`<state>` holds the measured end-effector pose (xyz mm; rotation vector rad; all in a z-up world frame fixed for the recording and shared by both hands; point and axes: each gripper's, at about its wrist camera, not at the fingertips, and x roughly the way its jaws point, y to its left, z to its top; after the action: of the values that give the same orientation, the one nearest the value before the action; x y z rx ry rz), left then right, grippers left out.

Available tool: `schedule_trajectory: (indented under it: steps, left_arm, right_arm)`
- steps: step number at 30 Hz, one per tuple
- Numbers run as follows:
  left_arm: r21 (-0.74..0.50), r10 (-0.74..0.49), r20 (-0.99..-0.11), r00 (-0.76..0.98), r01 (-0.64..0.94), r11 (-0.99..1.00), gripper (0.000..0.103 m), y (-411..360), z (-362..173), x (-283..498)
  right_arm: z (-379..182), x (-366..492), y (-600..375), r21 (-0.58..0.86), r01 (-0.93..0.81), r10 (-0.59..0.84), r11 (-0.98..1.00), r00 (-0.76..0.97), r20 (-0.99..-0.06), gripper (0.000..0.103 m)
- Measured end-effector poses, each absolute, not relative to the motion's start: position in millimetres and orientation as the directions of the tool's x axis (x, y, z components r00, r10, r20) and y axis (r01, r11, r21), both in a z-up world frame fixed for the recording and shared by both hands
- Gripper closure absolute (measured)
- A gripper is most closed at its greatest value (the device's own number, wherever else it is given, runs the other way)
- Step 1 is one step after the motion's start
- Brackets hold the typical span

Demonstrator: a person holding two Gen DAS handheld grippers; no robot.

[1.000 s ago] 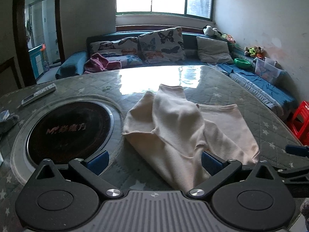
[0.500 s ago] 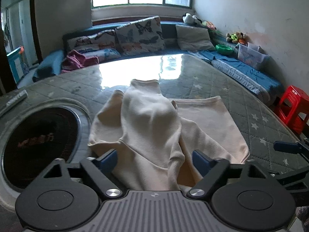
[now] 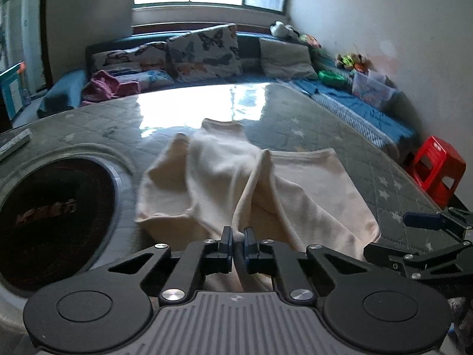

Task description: Fold clothes

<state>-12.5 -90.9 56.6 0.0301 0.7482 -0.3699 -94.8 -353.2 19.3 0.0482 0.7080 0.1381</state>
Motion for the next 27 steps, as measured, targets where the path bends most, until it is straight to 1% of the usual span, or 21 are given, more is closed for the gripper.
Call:
schedule_trajectory:
  steps: [8,11,16,19,22,23,24,27]
  left_arm:
    - [-0.155,-0.252,-0.637,0.728,0.199,0.968,0.096,-33.5,67.1,-48.6]
    - [-0.162,-0.221,-0.652,0.725,0.152,0.975,0.095,-14.0,64.0,-61.6]
    - [-0.154,-0.187,-0.694,0.695,0.111,0.982,0.094,4.1,52.2,-70.9]
    - [-0.135,-0.176,-0.704,0.688,0.113,0.984,0.087,1.8,49.7,-71.8]
    - [-0.112,-0.178,-0.69,0.702,0.14,0.984,0.071,-5.8,55.4,-69.6]
    - [-0.102,-0.181,-0.682,0.708,0.153,0.983,0.064,-8.4,56.6,-68.2]
    - [-0.093,-0.184,-0.675,0.714,0.166,0.982,0.059,-11.1,58.0,-66.7]
    - [-0.056,-0.205,-0.665,0.718,0.225,0.973,0.056,-26.1,61.5,-61.1]
  right_arm:
    - [26.6,-93.9,-342.5,0.076,-0.153,0.166,0.985,0.758,-0.631,0.006]
    - [27.9,-91.9,-338.4,0.074,-0.17,0.179,0.983,0.756,-0.629,0.006]
    - [27.1,-84.1,-325.1,0.062,-0.236,0.22,0.97,0.741,-0.634,0.012]
    - [25.1,-76.1,-312.4,0.033,-0.285,0.239,0.958,0.732,-0.638,0.016]
    - [25.4,-66.1,-299.3,-0.008,-0.33,0.25,0.944,0.731,-0.635,0.018]
    - [25.2,-62.0,-295.2,-0.022,-0.343,0.252,0.939,0.731,-0.634,0.019]
    - [25.3,-56.8,-292.1,-0.032,-0.355,0.255,0.934,0.729,-0.635,0.021]
    - [24.7,-42.7,-282.1,-0.064,-0.396,0.268,0.916,0.722,-0.637,0.024]
